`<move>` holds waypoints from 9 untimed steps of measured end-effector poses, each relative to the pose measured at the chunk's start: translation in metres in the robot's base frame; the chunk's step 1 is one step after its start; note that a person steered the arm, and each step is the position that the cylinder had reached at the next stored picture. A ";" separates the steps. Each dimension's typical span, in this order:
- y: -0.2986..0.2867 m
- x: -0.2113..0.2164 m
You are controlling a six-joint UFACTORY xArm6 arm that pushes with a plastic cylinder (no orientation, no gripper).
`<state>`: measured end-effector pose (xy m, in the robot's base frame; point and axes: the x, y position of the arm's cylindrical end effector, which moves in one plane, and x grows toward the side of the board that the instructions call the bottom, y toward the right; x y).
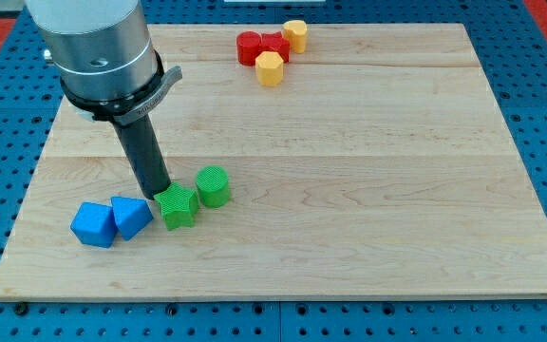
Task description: Move the green circle towards the center left
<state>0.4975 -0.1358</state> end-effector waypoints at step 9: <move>0.005 -0.033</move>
<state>0.4647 -0.1308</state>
